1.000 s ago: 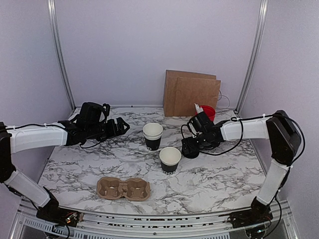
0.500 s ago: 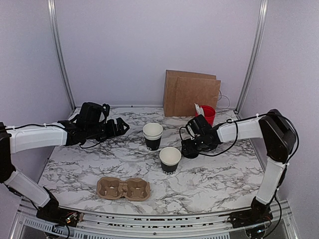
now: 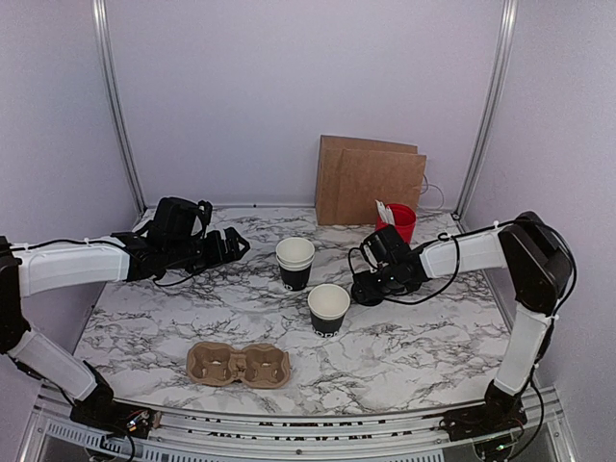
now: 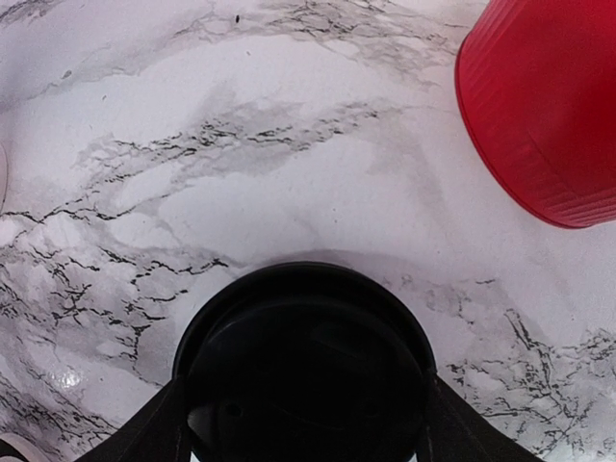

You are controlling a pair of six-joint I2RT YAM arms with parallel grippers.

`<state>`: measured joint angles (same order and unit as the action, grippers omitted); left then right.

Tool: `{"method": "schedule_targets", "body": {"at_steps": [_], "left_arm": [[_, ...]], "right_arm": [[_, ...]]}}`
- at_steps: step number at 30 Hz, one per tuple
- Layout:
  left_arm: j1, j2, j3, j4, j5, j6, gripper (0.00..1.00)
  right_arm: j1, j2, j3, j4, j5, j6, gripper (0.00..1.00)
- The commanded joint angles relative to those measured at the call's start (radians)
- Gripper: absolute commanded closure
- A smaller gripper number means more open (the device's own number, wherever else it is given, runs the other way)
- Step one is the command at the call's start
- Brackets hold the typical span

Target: Pack the takeout coffee

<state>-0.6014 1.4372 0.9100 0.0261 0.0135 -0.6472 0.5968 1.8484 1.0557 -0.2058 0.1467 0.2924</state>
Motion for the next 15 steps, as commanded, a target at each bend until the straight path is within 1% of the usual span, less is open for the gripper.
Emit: {"method": "schedule_targets", "body": {"at_steps": [1, 4, 15], "left_arm": [[0.002, -0.006, 0.035, -0.022, -0.002, -0.007, 0.01], [0.002, -0.006, 0.039, -0.022, 0.0, -0.008, 0.01], [0.002, -0.001, 0.045, -0.015, -0.005, -0.009, 0.01]], "right_arm": [[-0.008, -0.014, -0.008, -0.001, 0.008, 0.005, 0.27], [-0.008, -0.037, -0.007, -0.016, 0.019, 0.003, 0.29], [-0.004, -0.182, 0.0, -0.108, 0.015, 0.001, 0.3]]}}
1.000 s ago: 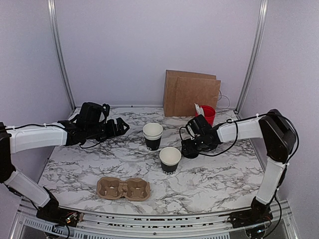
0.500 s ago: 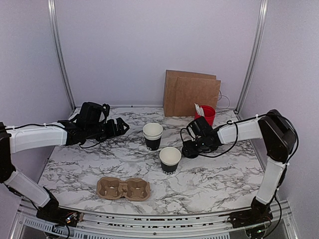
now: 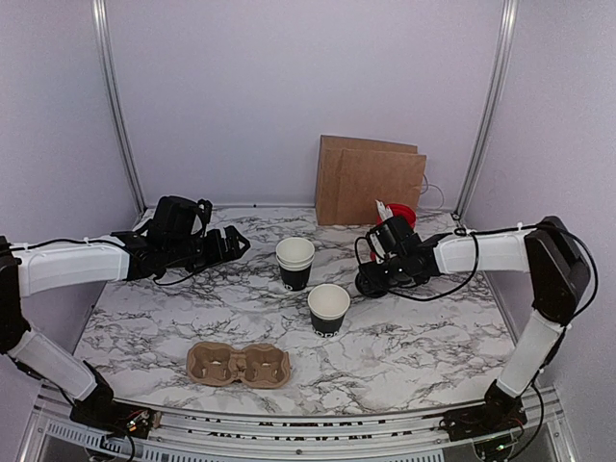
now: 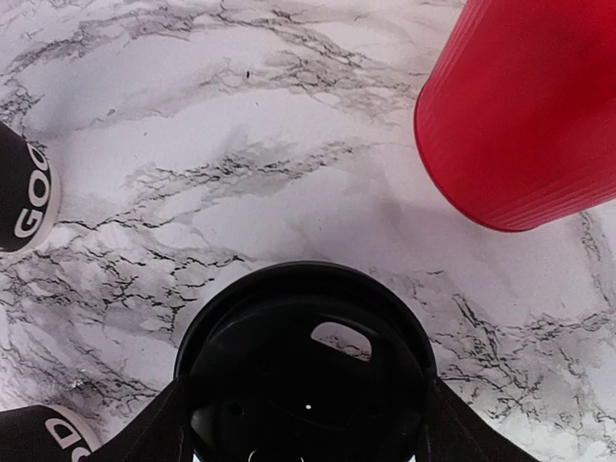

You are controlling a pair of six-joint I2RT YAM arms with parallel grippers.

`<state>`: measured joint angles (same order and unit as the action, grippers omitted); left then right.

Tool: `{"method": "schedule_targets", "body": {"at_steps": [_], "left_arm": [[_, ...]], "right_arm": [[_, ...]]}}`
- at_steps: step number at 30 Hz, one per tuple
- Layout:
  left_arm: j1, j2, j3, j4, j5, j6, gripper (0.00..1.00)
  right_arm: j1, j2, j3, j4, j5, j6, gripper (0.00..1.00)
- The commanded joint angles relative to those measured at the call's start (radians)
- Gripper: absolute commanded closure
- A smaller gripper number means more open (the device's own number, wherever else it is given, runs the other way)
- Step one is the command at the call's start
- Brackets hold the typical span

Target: Pack the takeout coffee

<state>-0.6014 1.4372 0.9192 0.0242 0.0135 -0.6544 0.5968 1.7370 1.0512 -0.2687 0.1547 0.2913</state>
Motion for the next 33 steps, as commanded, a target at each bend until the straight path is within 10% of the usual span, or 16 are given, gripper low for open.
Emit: {"method": "schedule_targets", "body": {"at_steps": [1, 33], "left_arm": [[0.002, 0.0, 0.038, -0.011, -0.003, -0.001, 0.01], [0.002, -0.005, 0.037, 0.002, 0.009, -0.006, 0.01]], "right_arm": [[-0.004, -0.084, 0.005, -0.055, 0.004, 0.003, 0.3], [0.162, -0.268, 0.204, -0.247, -0.004, 0.007, 0.3]]}}
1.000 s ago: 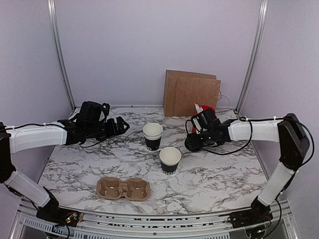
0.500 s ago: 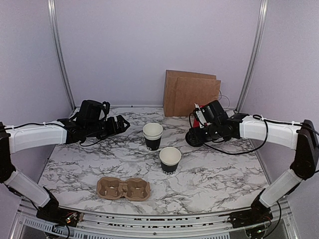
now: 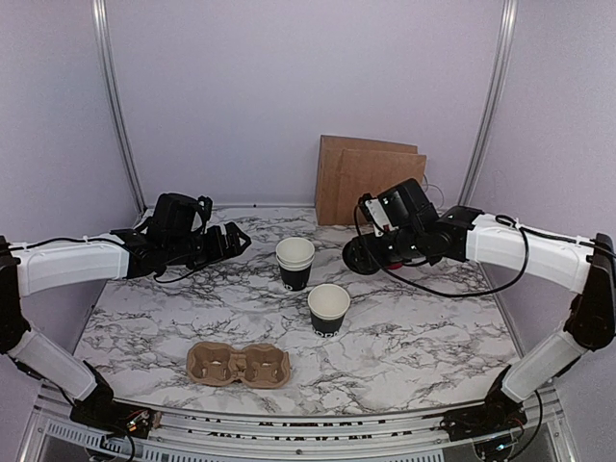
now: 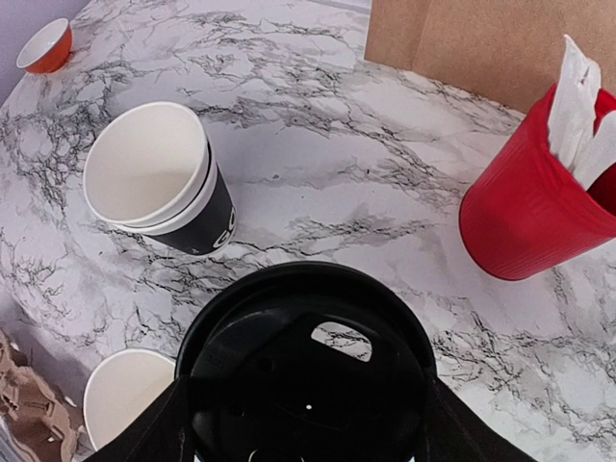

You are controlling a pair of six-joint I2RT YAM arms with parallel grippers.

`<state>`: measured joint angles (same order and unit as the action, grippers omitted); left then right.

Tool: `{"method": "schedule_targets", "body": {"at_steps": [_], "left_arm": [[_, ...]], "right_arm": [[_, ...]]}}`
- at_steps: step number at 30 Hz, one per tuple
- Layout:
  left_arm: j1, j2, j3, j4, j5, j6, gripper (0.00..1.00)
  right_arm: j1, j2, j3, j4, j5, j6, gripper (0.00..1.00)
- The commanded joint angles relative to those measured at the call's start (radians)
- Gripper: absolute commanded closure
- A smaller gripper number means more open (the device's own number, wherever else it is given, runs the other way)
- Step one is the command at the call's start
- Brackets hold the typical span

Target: Pack the takeout coffee

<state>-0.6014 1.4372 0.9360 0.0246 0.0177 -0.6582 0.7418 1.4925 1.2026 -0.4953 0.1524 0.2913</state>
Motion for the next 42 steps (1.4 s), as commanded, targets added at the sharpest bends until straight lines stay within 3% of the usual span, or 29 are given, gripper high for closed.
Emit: {"method": "schedule_targets", "body": {"at_steps": [1, 17, 31, 42], "left_arm": [[0.002, -0.005, 0.02, 0.001, 0.005, -0.003, 0.01], [0.002, -0.01, 0.001, 0.011, 0.022, -0.015, 0.01], [-0.017, -0.035, -0.078, 0.062, 0.096, -0.073, 0.01], [-0.068, -0.001, -0.096, 0.135, 0.147, -0.115, 0.01]], "right_arm": [[0.022, -0.022, 0.055, -0.019, -0.007, 0.009, 0.3], [0.166, 0.076, 0.132, -0.018, 0.003, 0.01, 0.3], [0.22, 0.181, 0.188, -0.049, 0.017, -0.007, 0.3], [0.234, 0.131, 0.163, -0.122, 0.035, 0.017, 0.3]]}}
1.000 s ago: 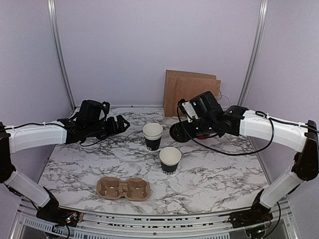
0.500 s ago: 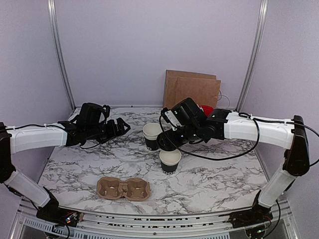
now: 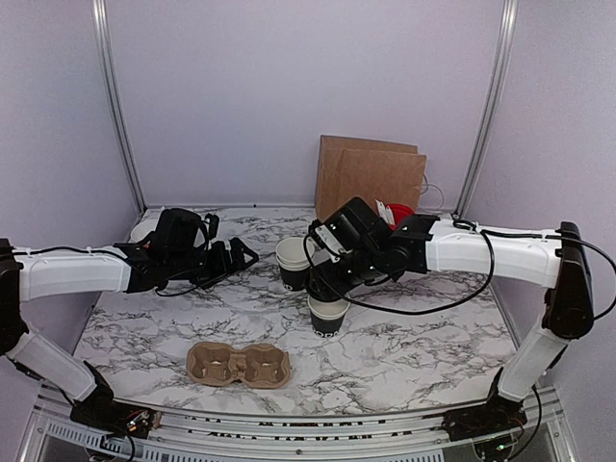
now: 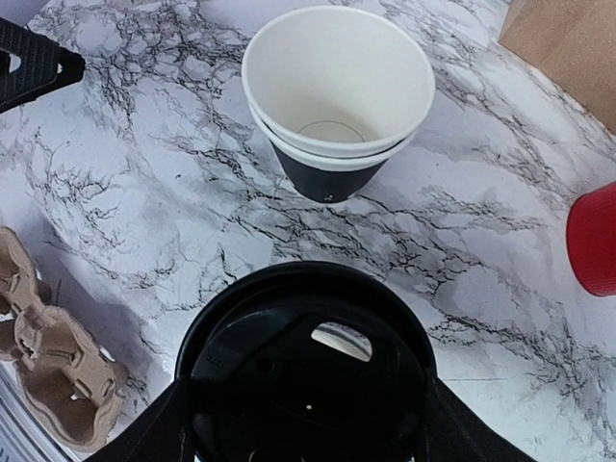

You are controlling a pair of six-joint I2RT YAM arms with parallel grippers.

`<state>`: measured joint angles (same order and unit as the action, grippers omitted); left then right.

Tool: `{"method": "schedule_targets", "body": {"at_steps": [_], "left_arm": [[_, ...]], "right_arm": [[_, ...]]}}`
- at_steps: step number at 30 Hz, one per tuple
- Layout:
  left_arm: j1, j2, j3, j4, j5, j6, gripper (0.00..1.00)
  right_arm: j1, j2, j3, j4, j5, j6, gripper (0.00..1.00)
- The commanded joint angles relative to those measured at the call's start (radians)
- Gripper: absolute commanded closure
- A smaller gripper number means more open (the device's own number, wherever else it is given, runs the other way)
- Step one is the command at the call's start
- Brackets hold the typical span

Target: Pack the takeout coffee

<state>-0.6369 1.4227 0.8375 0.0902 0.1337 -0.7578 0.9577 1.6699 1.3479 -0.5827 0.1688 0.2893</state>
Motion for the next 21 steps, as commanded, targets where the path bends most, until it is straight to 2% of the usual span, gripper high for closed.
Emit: {"method": "schedule_targets", "body": {"at_steps": [1, 12, 21], "left_arm": [[-0.05, 0.024, 0.009, 0.074, 0.031, -0.016, 0.02], [-0.149, 0.138, 0.109, 0.098, 0.06, -0.034, 0.03], [-0.185, 0.189, 0.143, 0.107, 0.063, -0.041, 0.04]], "right_arm": [[0.019, -0.051, 0.009, -0.034, 0.014, 0.022, 0.3], [0.032, -0.056, -0.012, -0.064, 0.02, 0.037, 0.3], [0.042, -0.065, -0.043, -0.055, 0.021, 0.056, 0.29]]}}
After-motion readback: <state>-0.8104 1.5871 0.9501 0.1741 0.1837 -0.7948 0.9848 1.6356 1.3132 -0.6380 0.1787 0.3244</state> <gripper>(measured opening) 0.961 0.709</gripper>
